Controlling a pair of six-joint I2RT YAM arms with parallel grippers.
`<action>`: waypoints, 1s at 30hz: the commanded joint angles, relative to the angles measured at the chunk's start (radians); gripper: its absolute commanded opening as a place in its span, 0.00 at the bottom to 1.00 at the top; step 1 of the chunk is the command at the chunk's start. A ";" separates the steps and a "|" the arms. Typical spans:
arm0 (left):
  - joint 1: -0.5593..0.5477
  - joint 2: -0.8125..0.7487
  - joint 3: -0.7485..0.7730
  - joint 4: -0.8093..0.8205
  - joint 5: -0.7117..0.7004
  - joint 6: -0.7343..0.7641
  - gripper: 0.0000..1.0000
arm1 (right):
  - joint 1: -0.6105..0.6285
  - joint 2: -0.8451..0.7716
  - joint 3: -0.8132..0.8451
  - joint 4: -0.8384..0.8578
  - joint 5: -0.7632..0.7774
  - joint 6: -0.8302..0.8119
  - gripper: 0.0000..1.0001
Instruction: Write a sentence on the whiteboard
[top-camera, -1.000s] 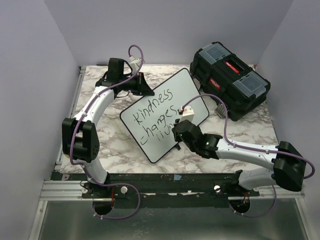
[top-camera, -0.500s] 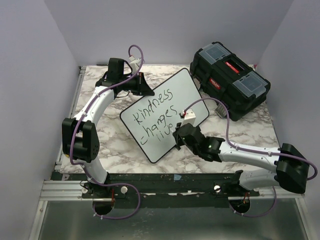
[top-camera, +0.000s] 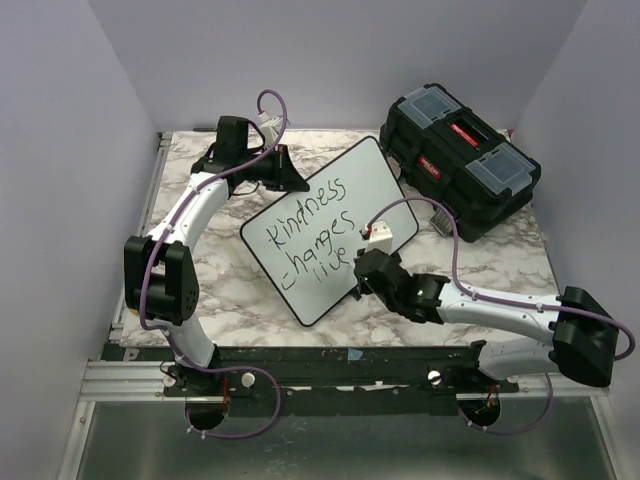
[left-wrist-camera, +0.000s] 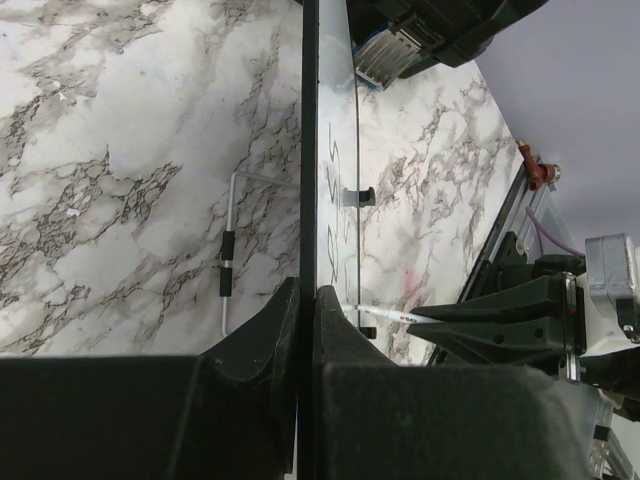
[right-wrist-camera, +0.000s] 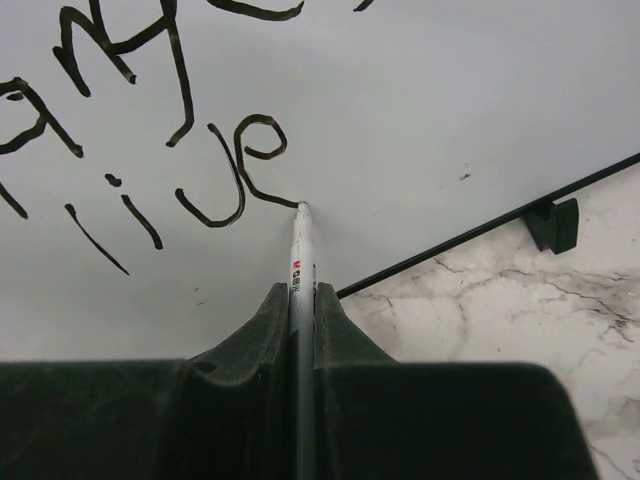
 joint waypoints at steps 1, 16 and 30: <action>-0.012 -0.054 -0.007 0.052 0.017 0.038 0.00 | -0.002 0.025 0.073 -0.073 0.087 -0.053 0.01; -0.012 -0.059 -0.012 0.051 0.012 0.042 0.00 | -0.031 -0.039 0.126 -0.016 0.079 -0.086 0.01; -0.013 -0.057 -0.010 0.050 0.010 0.043 0.00 | -0.136 -0.055 0.047 0.040 -0.073 -0.037 0.01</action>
